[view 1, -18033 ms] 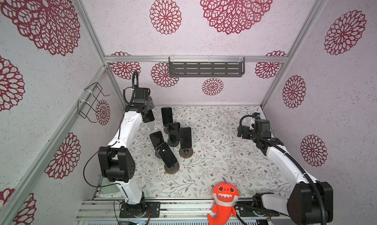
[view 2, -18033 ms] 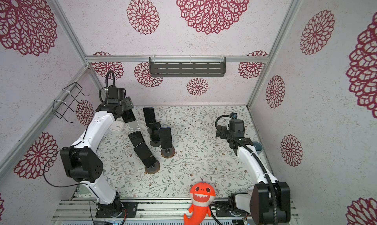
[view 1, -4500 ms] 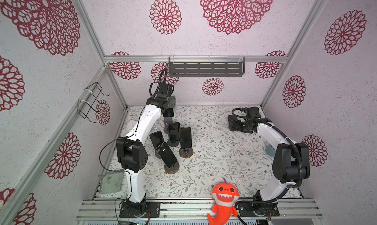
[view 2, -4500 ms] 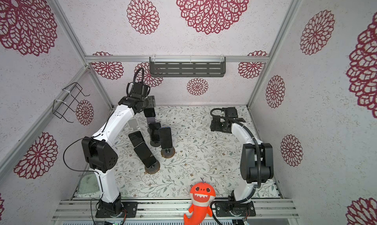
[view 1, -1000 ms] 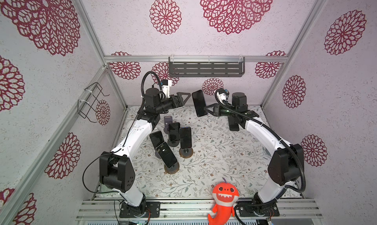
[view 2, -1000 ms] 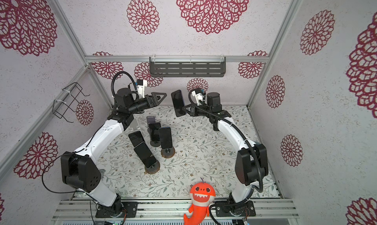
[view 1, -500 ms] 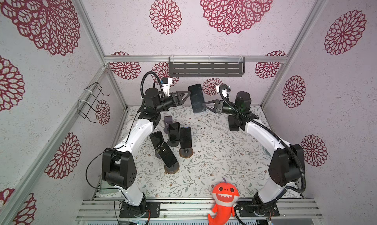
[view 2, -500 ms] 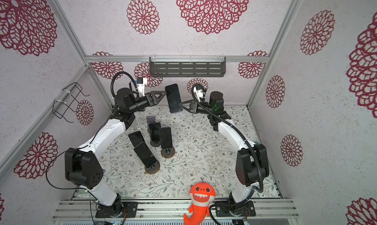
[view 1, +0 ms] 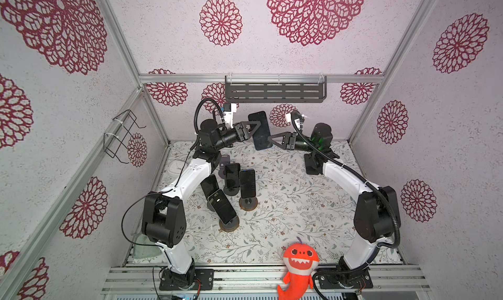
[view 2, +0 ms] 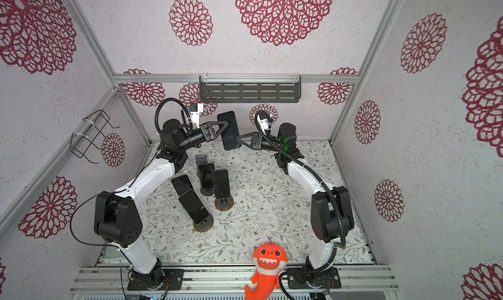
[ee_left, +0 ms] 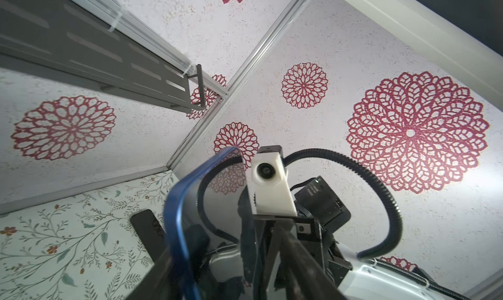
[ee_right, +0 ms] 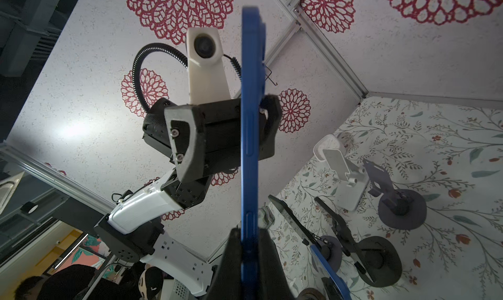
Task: Remove the phone from the phone stand
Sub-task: Pass the phone.
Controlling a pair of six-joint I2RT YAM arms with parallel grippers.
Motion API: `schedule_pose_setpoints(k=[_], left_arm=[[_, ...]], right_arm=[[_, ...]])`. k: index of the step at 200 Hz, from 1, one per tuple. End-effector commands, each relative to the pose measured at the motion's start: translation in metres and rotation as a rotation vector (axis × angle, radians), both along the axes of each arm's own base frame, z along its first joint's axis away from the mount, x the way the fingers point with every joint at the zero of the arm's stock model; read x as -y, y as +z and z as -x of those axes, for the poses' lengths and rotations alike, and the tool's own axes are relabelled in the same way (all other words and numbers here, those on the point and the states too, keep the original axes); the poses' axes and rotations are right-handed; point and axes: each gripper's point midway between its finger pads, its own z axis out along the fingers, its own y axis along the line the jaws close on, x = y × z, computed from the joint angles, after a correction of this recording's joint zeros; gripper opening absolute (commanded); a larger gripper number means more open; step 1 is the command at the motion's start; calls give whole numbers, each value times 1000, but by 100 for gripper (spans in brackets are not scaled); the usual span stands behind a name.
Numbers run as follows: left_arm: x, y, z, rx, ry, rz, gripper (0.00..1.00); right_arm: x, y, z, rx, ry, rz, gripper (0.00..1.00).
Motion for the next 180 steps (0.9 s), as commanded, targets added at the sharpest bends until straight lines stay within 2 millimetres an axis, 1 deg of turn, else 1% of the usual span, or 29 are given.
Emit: schedule_pose_setpoints(k=[1, 19, 35, 50, 73, 105, 111, 115, 121, 123, 127, 135, 141, 150, 163, 180], left_arm=[[1, 18, 3, 50, -20, 39, 50], [0, 20, 3, 52, -14, 42, 41], [-1, 22, 2, 56, -9, 45, 31], [-2, 19, 0, 45, 2, 42, 23], [-2, 15, -1, 34, 11, 30, 17], [0, 15, 1, 35, 16, 30, 10], [0, 14, 2, 36, 15, 29, 9], [0, 14, 2, 38, 16, 29, 7], [1, 14, 2, 38, 16, 28, 6], [0, 14, 2, 38, 18, 28, 5], [0, 13, 2, 39, 19, 26, 4], [-1, 13, 3, 39, 26, 22, 2], [-1, 12, 3, 40, 33, 18, 0], [-2, 10, 2, 36, 45, 8, 0], [-4, 8, 1, 30, 61, -5, 0], [-5, 7, 1, 21, 76, -12, 0]], right_arm=[[1, 34, 14, 126, 31, -51, 0], [0, 32, 14, 120, 36, -49, 0], [-1, 30, 12, 110, 36, -47, 0], [-1, 29, 11, 104, 37, -44, 0], [-2, 28, 11, 96, 44, -40, 0], [-3, 24, 9, 79, 50, -34, 0], [-3, 24, 9, 77, 48, -34, 4], [-3, 24, 8, 76, 44, -34, 8], [-3, 23, 6, 75, 38, -33, 17], [-3, 23, 6, 74, 37, -33, 22], [-3, 23, 5, 72, 34, -31, 29], [-2, 22, 4, 71, 29, -31, 38], [-1, 22, 2, 70, 20, -30, 43], [0, 21, 0, 69, 12, -29, 50], [3, 21, -3, 65, -2, -27, 54], [10, 17, -11, 58, -47, -12, 63]])
